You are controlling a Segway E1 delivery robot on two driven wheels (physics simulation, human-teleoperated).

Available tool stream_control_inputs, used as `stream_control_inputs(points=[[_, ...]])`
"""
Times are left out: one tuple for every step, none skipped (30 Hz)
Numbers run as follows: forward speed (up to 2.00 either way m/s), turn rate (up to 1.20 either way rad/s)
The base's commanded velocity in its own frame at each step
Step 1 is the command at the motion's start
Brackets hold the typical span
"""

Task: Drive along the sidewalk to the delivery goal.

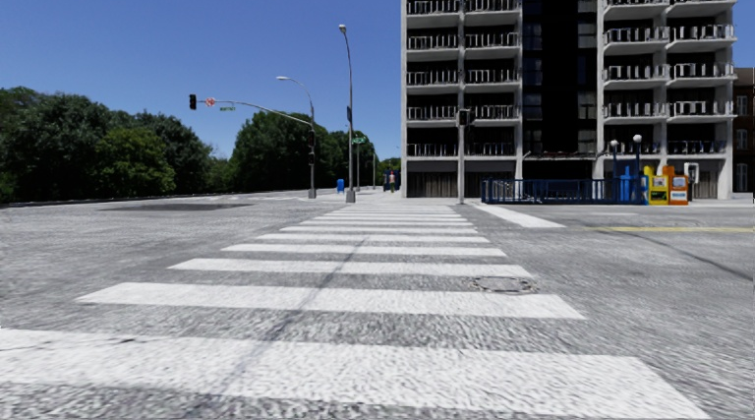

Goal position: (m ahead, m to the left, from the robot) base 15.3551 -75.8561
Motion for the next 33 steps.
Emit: stream_control_inputs(points=[[1.78, 0.57], [2.00, 0.57], [2.00, 0.57], [2.00, 0.52], [2.00, 0.46], [2.00, 0.00], [2.00, 0.00], [2.00, 0.00], [2.00, 0.00], [2.00, 0.00], [2.00, 0.00], [2.00, 0.00], [2.00, 0.00], [2.00, 0.00], [2.00, 0.00], [2.00, 0.00], [2.00, 0.00], [2.00, 0.00], [2.00, 0.00], [2.00, 0.00], [2.00, 0.00], [2.00, 0.00], [2.00, 0.00], [2.00, 0.00], [2.00, -0.03], [2.00, -0.06], [2.00, -0.06], [2.00, -0.07], [2.00, -0.08], [2.00, -0.08], [2.00, -0.09], [2.00, -0.16], [2.00, -0.16]])
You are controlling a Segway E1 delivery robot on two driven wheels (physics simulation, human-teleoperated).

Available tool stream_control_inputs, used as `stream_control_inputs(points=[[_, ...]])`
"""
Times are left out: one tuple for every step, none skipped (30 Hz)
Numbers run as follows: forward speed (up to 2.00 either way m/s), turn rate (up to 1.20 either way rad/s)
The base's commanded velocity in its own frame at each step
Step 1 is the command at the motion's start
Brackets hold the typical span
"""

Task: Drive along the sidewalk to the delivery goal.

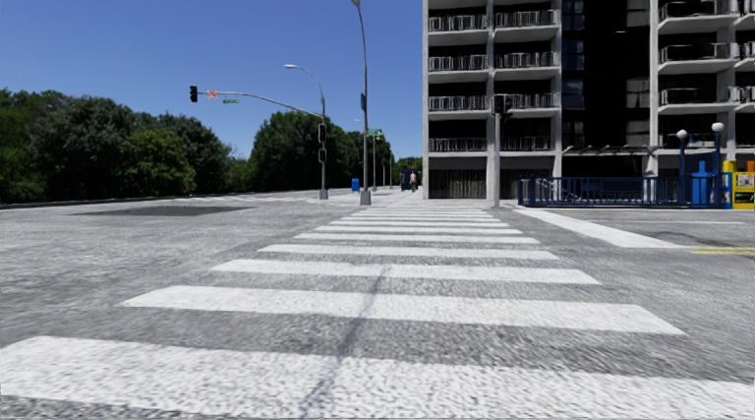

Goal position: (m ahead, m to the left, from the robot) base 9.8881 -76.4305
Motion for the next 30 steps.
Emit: stream_control_inputs(points=[[2.00, -0.22], [2.00, -0.24], [2.00, -0.24], [2.00, -0.24], [2.00, -0.24], [2.00, -0.24], [2.00, -0.24], [2.00, -0.24], [2.00, -0.24], [2.00, -0.24], [2.00, -0.24], [2.00, -0.24], [2.00, -0.24], [2.00, -0.24], [2.00, -0.24], [2.00, -0.24], [2.00, -0.24], [2.00, -0.24], [2.00, -0.24], [2.00, -0.24], [2.00, -0.24], [2.00, -0.24], [2.00, -0.24], [2.00, -0.24], [2.00, -0.24], [2.00, -0.24], [2.00, -0.24], [2.00, -0.24], [2.00, -0.24], [2.00, -0.24]])
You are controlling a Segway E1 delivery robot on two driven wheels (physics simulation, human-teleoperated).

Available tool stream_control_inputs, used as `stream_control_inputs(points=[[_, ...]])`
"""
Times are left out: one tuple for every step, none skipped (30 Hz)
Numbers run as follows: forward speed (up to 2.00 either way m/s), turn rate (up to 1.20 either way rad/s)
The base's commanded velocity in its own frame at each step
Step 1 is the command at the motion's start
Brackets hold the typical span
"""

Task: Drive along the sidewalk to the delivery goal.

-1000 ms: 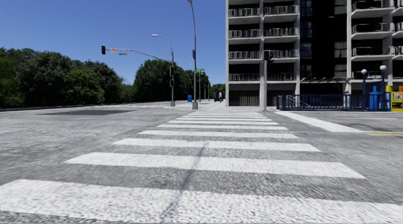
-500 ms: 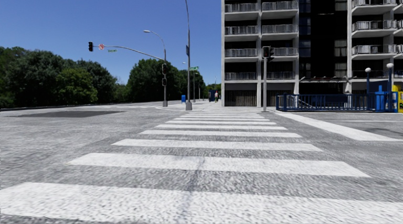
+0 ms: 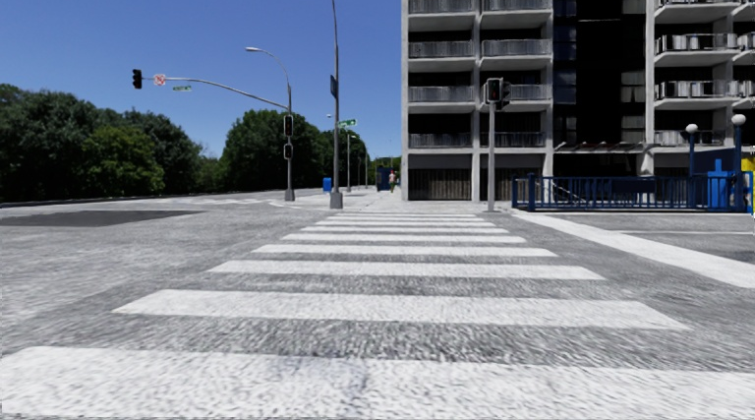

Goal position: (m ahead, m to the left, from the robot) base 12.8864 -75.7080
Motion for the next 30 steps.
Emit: stream_control_inputs(points=[[2.00, -0.24], [2.00, -0.24], [2.00, -0.24], [2.00, -0.24], [2.00, -0.24], [2.00, -0.24], [2.00, -0.24], [2.00, -0.24], [2.00, -0.24], [2.00, -0.24], [2.00, -0.24], [2.00, -0.25], [2.00, -0.27], [2.00, -0.31], [2.00, -0.34], [2.00, -0.35], [2.00, -0.35], [2.00, -0.35], [2.00, -0.36], [2.00, -0.36], [2.00, -0.36], [2.00, -0.36], [2.00, -0.36], [2.00, -0.36], [2.00, 0.00], [2.00, 0.00], [2.00, 0.00], [2.00, 0.00], [2.00, 0.00], [2.00, 0.00]])
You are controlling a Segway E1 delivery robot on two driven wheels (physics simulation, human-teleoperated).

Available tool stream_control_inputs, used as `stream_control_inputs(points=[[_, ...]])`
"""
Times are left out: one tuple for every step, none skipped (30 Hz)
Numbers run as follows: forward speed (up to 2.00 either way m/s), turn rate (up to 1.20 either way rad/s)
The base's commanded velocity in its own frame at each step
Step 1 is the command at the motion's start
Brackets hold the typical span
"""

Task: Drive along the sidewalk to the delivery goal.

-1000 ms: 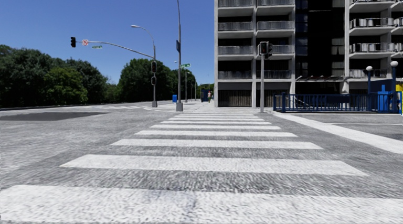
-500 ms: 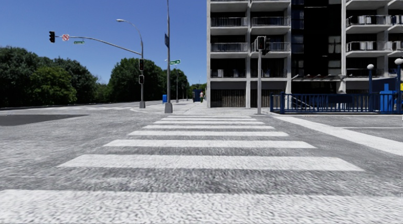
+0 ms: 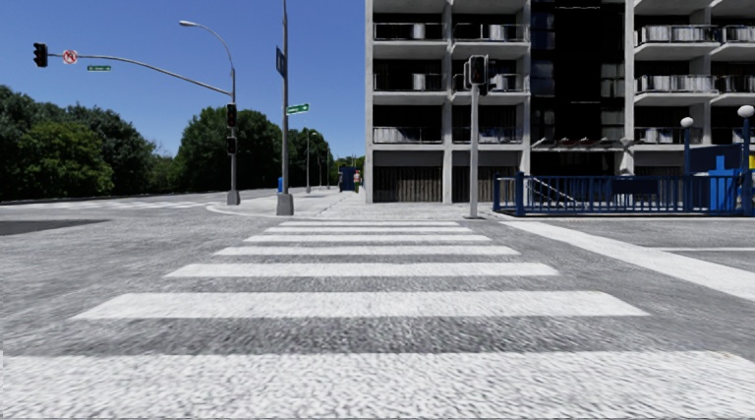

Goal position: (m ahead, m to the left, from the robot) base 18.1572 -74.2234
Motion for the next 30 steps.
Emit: stream_control_inputs(points=[[2.00, 0.00], [2.00, 0.00], [2.00, 0.00], [2.00, 0.00], [2.00, 0.00], [2.00, 0.00], [2.00, 0.00], [2.00, 0.00], [2.00, 0.00], [2.00, 0.00], [2.00, 0.00], [2.00, 0.00], [2.00, 0.00], [2.00, 0.00], [2.00, 0.00], [2.00, 0.00], [2.00, 0.00], [2.00, 0.00], [2.00, 0.00], [2.00, 0.00], [2.00, 0.00], [2.00, 0.00], [2.00, 0.00], [2.00, 0.00], [2.00, 0.00], [2.00, 0.00], [2.00, 0.00], [2.00, 0.00], [2.00, 0.00], [2.00, 0.00]])
